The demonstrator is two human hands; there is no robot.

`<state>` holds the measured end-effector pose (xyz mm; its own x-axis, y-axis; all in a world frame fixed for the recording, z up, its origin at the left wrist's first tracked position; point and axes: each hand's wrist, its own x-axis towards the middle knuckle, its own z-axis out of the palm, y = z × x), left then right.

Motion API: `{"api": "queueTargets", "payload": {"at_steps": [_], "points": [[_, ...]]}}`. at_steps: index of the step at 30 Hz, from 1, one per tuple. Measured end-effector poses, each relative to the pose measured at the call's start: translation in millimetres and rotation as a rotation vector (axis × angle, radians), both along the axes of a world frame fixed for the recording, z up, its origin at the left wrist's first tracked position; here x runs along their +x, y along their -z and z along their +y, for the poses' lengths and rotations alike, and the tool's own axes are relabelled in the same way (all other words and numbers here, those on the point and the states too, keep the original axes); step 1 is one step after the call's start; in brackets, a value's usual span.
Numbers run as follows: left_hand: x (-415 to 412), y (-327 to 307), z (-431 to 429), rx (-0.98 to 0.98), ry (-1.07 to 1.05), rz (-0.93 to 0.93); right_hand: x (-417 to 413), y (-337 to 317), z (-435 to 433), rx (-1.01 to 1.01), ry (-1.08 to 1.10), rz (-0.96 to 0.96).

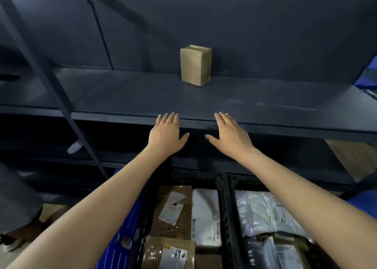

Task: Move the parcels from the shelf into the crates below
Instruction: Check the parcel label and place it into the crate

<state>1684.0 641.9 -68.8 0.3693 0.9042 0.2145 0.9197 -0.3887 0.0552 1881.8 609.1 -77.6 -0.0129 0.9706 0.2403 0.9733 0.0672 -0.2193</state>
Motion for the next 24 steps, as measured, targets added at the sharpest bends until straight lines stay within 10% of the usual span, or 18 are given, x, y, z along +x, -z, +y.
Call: {"api": "queueTargets", "payload": {"at_steps": [24], "points": [[69.9,-77.4,263.8,0.093,0.001,-0.069,47.1,-78.1,265.4,0.015,0.116,0.166]]}}
